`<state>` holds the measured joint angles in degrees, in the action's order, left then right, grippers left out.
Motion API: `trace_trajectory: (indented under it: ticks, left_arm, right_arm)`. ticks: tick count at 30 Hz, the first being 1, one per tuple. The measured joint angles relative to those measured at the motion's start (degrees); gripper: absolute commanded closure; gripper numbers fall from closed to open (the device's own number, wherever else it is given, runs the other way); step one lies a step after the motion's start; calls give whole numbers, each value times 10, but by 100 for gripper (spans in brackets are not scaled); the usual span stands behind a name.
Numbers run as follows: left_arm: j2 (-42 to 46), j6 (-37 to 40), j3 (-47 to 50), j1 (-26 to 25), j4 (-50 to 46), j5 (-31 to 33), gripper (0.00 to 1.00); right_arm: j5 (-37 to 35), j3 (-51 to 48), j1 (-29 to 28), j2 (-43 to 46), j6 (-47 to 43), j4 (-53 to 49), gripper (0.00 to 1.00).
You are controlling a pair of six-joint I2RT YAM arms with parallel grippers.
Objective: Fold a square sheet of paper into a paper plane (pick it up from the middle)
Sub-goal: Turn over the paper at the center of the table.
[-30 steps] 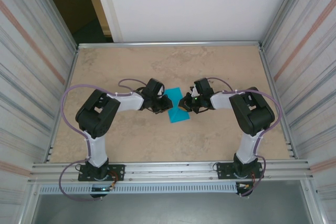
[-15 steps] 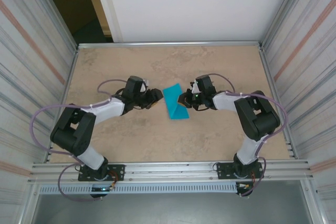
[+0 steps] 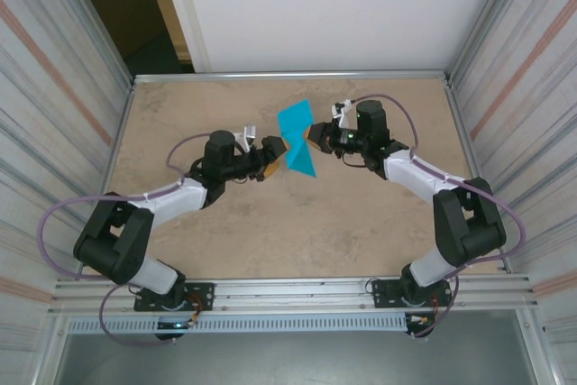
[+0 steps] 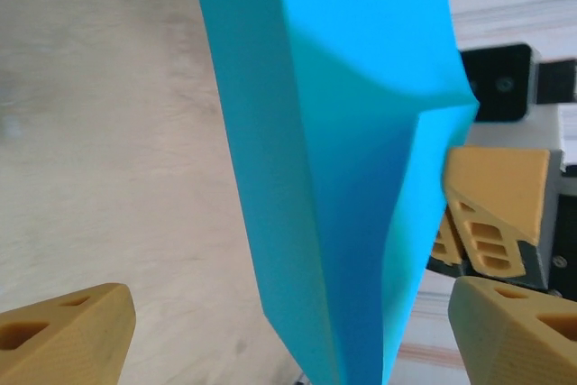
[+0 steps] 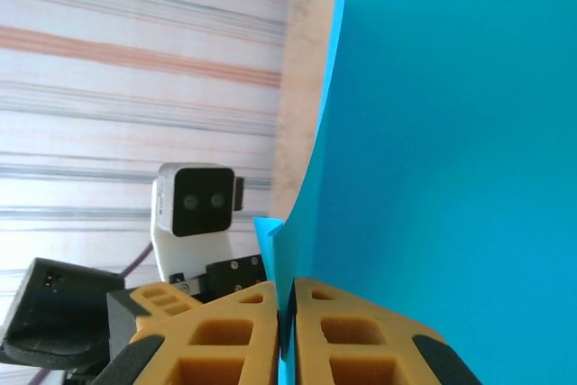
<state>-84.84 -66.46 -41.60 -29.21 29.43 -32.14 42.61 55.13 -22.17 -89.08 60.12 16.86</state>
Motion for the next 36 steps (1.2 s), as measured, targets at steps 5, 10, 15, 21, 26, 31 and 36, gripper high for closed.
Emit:
trace_trajectory:
  ticks: [5, 10, 15, 21, 26, 31, 36]
  left_arm:
    - [0, 4, -30, -15, 23, -16, 27]
    - [2, 10, -34, -16, 36, -13, 47]
    - [2, 14, -34, -16, 39, -13, 65]
    - [2, 12, -34, -16, 39, -13, 80]
    - [2, 10, -34, -15, 39, -13, 89]
    - [2, 12, -34, -10, 38, -12, 94]
    - [8, 39, -35, -6, 2, -6, 95]
  right_arm:
    - [22, 2, 1, 0, 27, 18, 88]
    - [30, 2, 4, 0, 40, 24, 88]
    - [38, 2, 9, 0, 44, 26, 86]
    - [39, 2, 12, 0, 44, 27, 85]
    - [39, 1, 13, 3, 45, 27, 79]
    - [36, -1, 21, 15, 39, 16, 58]
    - [0, -1, 43, 44, 0, -58, 38]
